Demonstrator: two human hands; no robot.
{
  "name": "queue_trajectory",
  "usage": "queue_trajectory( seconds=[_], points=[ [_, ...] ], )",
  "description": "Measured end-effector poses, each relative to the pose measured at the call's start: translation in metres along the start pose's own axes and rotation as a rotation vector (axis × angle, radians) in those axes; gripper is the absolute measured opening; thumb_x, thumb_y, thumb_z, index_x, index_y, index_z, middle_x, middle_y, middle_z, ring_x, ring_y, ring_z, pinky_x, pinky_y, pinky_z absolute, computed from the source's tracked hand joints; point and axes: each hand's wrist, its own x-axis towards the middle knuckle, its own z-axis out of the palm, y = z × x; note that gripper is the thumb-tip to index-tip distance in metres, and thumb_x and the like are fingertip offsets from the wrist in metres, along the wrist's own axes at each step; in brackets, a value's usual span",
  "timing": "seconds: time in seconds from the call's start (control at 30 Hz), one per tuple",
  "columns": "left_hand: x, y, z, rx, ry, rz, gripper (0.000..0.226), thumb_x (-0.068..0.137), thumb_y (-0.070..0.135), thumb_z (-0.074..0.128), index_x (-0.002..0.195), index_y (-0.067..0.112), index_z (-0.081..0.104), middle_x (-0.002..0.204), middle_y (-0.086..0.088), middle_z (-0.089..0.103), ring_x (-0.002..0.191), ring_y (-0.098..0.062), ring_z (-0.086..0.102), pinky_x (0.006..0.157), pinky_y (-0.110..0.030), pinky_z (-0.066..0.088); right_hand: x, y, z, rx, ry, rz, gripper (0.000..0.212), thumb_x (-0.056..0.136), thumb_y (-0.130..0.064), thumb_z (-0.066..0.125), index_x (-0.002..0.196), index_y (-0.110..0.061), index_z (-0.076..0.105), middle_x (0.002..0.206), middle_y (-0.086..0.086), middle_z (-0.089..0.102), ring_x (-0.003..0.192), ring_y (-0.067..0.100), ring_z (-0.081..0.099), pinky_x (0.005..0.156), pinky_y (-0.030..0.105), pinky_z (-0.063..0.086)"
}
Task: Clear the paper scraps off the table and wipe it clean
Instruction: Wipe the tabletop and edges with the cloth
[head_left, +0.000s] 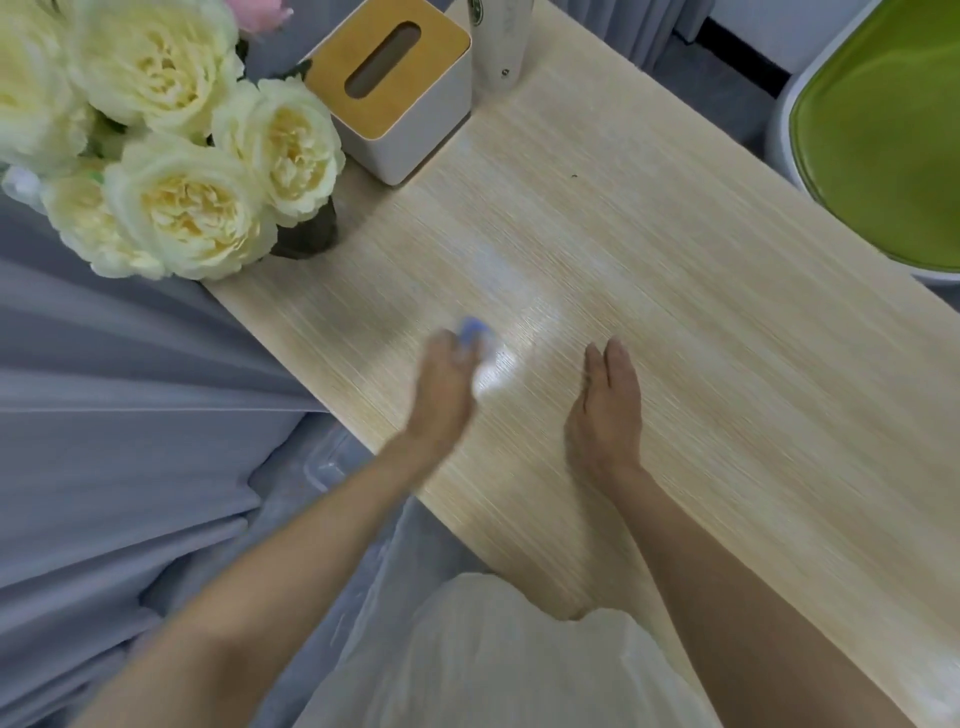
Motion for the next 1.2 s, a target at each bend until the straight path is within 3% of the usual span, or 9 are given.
queue_trajectory(
  seconds=[0.1, 0.17, 0.3, 0.37, 0.53, 0.63, 0.8, 1.03, 1.2],
  points=[
    [-0.02, 0.024, 0.012, 0.029, -0.514, 0.573, 0.026, 0.103, 0.033, 0.039, 0.086, 0.021, 0.053, 0.081, 0.006, 0.043, 0.076, -0.012, 0.042, 0.067, -0.019, 0.03, 0.004, 0.003, 0.007, -0.085, 0.063, -0.02, 0.06, 0.088, 0.013, 0.04, 0.145, 0.001, 0.028, 0.154, 0.02, 0.022, 0.144, 0.032, 0.019, 0.118, 0.046, 0.018],
    [0.02, 0.004, 0.006, 0.116, -0.446, 0.672, 0.022, 0.101, 0.02, 0.041, 0.102, 0.011, 0.061, 0.085, -0.003, 0.05, 0.077, -0.021, 0.045, 0.068, -0.026, 0.033, 0.005, 0.005, 0.006, -0.09, 0.08, -0.013, 0.062, 0.086, 0.014, 0.04, 0.145, -0.002, 0.029, 0.153, 0.019, 0.026, 0.143, 0.03, 0.022, 0.117, 0.046, 0.021],
    [0.12, -0.013, -0.018, -0.062, 0.1, -0.135, 0.023, 0.094, 0.037, 0.049, 0.086, 0.016, 0.046, 0.092, 0.002, 0.043, 0.088, -0.02, 0.049, 0.086, -0.041, 0.044, 0.01, 0.005, -0.004, -0.095, 0.09, -0.012, 0.065, 0.085, 0.015, 0.037, 0.146, -0.004, 0.026, 0.156, 0.016, 0.018, 0.144, 0.029, 0.016, 0.119, 0.042, 0.018],
    [0.124, 0.0, -0.015, -0.033, 0.181, -0.237, 0.026, 0.096, 0.04, 0.045, 0.08, 0.02, 0.039, 0.087, 0.008, 0.038, 0.082, -0.009, 0.047, 0.085, -0.039, 0.042, 0.017, 0.007, -0.007, -0.103, 0.119, 0.005, 0.064, 0.086, 0.014, 0.037, 0.146, -0.004, 0.026, 0.156, 0.017, 0.017, 0.144, 0.029, 0.015, 0.118, 0.043, 0.019],
    [0.042, 0.047, 0.023, 0.112, -0.367, 0.463, 0.029, 0.101, 0.04, 0.042, 0.095, 0.016, 0.058, 0.096, -0.003, 0.058, 0.089, -0.017, 0.053, 0.077, -0.033, 0.035, 0.047, 0.008, -0.014, -0.037, 0.087, 0.049, 0.051, 0.101, -0.014, 0.025, 0.151, -0.019, 0.017, 0.159, -0.004, 0.008, 0.145, 0.008, 0.006, 0.121, 0.035, 0.01],
    [0.086, 0.023, 0.016, 0.134, -0.438, 0.554, 0.044, 0.097, 0.054, 0.038, 0.106, 0.015, 0.056, 0.101, -0.004, 0.049, 0.09, -0.016, 0.046, 0.08, -0.029, 0.032, 0.067, 0.003, -0.018, -0.001, 0.107, 0.052, 0.053, 0.1, -0.007, 0.026, 0.151, -0.017, 0.016, 0.16, 0.0, 0.005, 0.146, 0.01, 0.003, 0.121, 0.034, 0.008],
    [0.198, -0.007, -0.002, 0.012, 0.114, -0.091, 0.022, 0.093, 0.035, 0.049, 0.083, 0.017, 0.043, 0.089, 0.003, 0.04, 0.084, -0.018, 0.045, 0.078, -0.038, 0.04, 0.093, -0.004, -0.023, 0.071, 0.11, 0.079, 0.053, 0.1, -0.004, 0.023, 0.15, -0.019, 0.017, 0.16, -0.001, 0.005, 0.147, 0.011, 0.001, 0.121, 0.036, 0.008],
    [0.107, -0.058, -0.016, 0.275, 0.089, -0.069, 0.045, 0.088, -0.006, 0.055, 0.131, 0.004, 0.05, 0.107, -0.019, 0.05, 0.096, -0.029, 0.042, 0.074, -0.038, 0.044, 0.129, -0.015, -0.009, -0.071, 0.1, -0.013, 0.055, 0.097, 0.002, 0.034, 0.149, -0.006, 0.018, 0.159, 0.013, 0.009, 0.147, 0.023, 0.006, 0.12, 0.042, 0.015],
    [0.148, -0.023, 0.0, 0.159, 0.12, -0.314, 0.046, 0.082, -0.01, 0.054, 0.125, 0.004, 0.053, 0.114, -0.026, 0.046, 0.104, -0.034, 0.041, 0.088, -0.047, 0.039, 0.152, -0.023, -0.008, -0.135, 0.064, -0.017, 0.052, 0.099, -0.007, 0.032, 0.149, -0.005, 0.018, 0.158, 0.016, 0.007, 0.147, 0.026, 0.004, 0.121, 0.04, 0.01]
  ],
)
